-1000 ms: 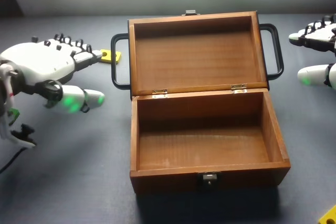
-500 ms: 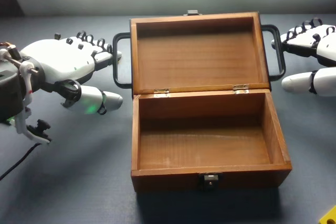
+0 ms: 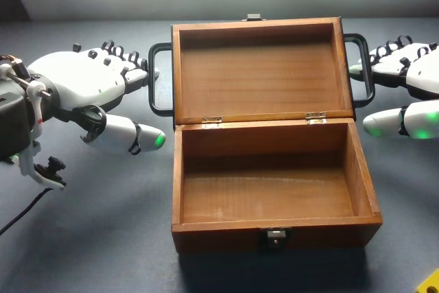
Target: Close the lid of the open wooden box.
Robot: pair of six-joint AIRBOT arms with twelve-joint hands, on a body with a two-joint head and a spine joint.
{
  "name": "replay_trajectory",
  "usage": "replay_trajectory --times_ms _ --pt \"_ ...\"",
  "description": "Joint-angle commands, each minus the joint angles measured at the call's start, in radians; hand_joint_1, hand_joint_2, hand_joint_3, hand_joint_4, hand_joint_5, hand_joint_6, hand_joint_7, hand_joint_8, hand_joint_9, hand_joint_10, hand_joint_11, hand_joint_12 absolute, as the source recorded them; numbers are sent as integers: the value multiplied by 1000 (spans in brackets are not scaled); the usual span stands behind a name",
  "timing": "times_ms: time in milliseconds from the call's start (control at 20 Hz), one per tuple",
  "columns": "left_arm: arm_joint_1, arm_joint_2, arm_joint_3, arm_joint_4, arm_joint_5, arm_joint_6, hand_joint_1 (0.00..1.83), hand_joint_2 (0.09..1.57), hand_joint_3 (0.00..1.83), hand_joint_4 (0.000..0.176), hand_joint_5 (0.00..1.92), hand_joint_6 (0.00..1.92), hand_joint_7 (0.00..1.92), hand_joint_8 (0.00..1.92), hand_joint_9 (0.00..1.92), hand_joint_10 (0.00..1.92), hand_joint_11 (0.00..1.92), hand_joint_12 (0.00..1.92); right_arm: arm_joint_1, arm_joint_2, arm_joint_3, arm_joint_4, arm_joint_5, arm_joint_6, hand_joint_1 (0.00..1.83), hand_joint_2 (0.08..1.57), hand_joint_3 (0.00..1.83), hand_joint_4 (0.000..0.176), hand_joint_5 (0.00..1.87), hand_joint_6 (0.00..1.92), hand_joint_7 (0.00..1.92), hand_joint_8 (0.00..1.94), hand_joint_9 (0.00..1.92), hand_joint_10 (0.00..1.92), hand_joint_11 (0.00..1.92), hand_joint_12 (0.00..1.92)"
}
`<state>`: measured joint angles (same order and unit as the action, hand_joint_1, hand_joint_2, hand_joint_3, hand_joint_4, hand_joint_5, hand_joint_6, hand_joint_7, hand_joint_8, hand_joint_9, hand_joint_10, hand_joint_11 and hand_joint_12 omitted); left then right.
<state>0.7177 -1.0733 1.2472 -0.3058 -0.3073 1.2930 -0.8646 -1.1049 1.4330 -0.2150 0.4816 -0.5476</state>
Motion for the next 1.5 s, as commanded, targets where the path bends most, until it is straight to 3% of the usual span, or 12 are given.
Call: replay_trajectory --times_ms 0,100,200,350,550,800,1450 --pt "-10 1 -10 22 -130 -3 0 1172 0 0 0 0 0 0 0 0 0 0 18 -9 -4 12 131 8 0 1257 3 0 70 2 47 4 0 0 0 0" --pt "-9 7 -18 26 -140 -3 0 1225 10 0 0 0 0 0 0 0 0 0 18 -10 -3 12 132 12 0 1247 0 0 72 3 43 2 0 0 8 3" --pt "-8 16 -29 30 -151 -3 0 1158 0 0 0 0 0 0 0 0 0 0 18 -10 -4 12 139 18 0 1263 5 0 79 4 49 4 0 0 7 3" --pt "5 44 -65 40 -192 -4 0 1259 25 0 0 0 0 0 0 0 0 0 18 -9 -6 13 168 47 0 1236 0 0 95 11 61 9 0 0 16 7" --pt "29 96 -130 57 -272 -6 0 1200 0 0 0 0 0 0 0 0 0 0 18 13 -30 27 222 75 0 1273 11 0 95 6 64 6 0 0 0 0" --pt "80 138 -155 86 -406 -154 0 1207 0 0 0 0 0 0 0 0 0 0 15 35 -55 63 273 75 0 1271 4 0 106 6 67 3 0 0 23 8" --pt "134 205 -232 93 -514 -161 0 1260 11 0 0 0 0 0 0 0 0 0 -52 108 -142 70 355 75 0 1260 0 0 72 1 48 0 0 0 28 6"
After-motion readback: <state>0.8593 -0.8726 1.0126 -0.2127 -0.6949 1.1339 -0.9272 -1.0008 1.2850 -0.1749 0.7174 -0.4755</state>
